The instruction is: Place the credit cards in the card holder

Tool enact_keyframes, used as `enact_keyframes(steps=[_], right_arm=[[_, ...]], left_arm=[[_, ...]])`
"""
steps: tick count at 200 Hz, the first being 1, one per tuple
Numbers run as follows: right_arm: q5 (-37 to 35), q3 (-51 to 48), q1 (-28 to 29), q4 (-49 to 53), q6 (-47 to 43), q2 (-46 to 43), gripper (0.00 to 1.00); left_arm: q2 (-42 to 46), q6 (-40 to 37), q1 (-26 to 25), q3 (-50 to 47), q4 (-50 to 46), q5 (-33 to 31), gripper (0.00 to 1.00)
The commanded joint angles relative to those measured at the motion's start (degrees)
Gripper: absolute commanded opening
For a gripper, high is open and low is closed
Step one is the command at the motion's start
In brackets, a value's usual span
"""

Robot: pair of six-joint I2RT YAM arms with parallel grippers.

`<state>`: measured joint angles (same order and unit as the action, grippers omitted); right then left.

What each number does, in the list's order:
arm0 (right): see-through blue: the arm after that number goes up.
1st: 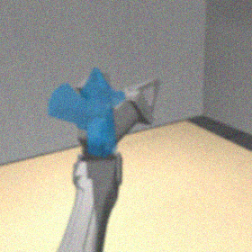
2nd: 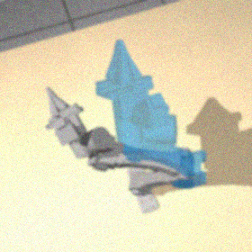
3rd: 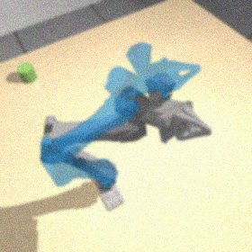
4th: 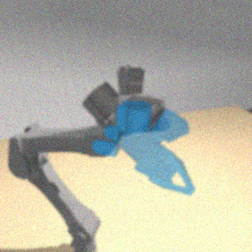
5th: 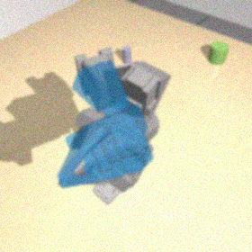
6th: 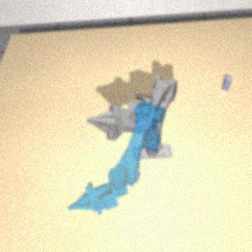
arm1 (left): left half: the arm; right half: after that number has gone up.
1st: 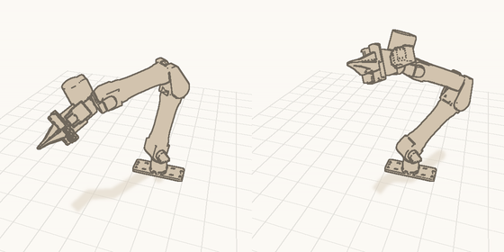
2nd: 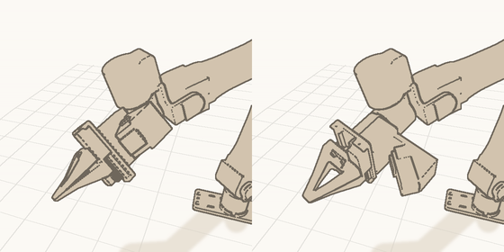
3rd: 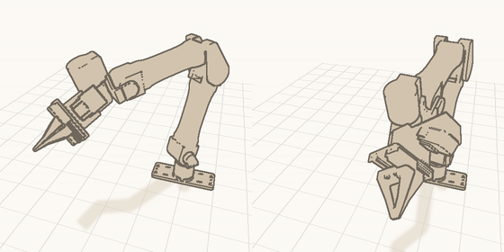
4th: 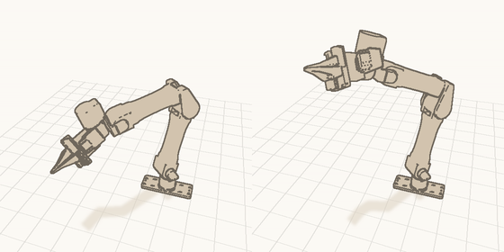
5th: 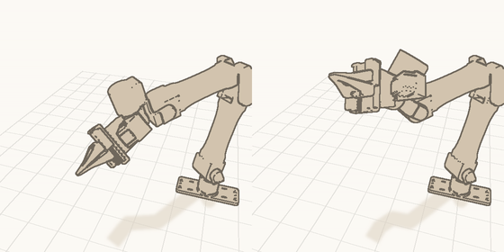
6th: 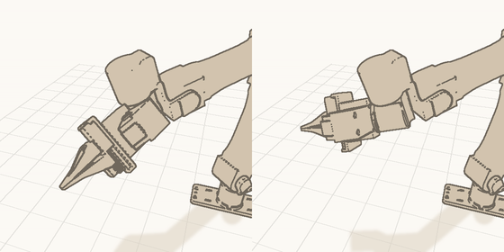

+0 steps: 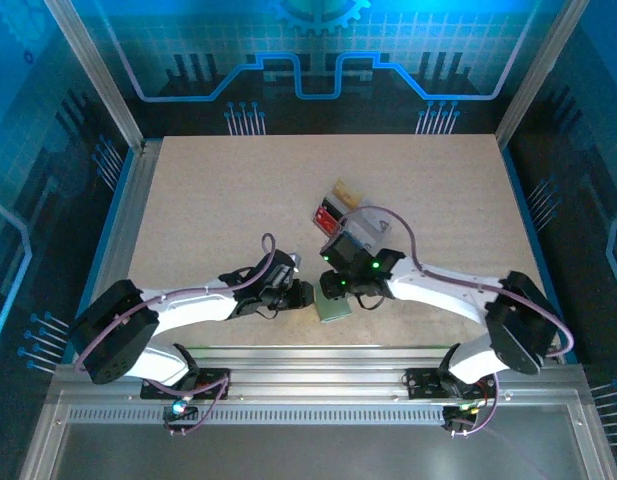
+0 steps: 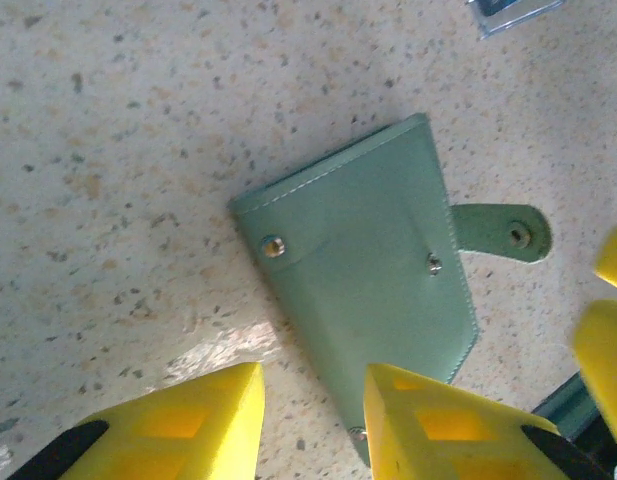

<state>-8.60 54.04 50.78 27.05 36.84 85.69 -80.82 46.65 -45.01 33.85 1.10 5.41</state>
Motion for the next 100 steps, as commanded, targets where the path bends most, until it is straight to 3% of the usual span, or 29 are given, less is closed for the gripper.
enact_keyframes(steps=[1, 31, 63, 100], right_arm=[[2.76, 1.70, -1.75, 0.89, -0.75, 4.40, 0.36], [3.72, -2.22, -5.64, -0.39, -0.28, 4.00, 0.36], [4.13, -5.12, -5.86, -0.96, -0.28, 3.34, 0.44], [8.88, -7.17, -6.69, -4.55, -0.29, 4.46, 0.44]], left_arm=[[-0.07, 1.25, -0.04, -0.80, -1.07, 1.35, 0.33], [-1.19, 1.05, -0.11, -0.71, -0.58, 1.68, 0.33], [-3.39, 0.72, -0.18, -0.37, 0.61, 2.29, 0.32], [-6.96, 0.65, -0.83, 0.91, 1.69, 2.77, 0.32]])
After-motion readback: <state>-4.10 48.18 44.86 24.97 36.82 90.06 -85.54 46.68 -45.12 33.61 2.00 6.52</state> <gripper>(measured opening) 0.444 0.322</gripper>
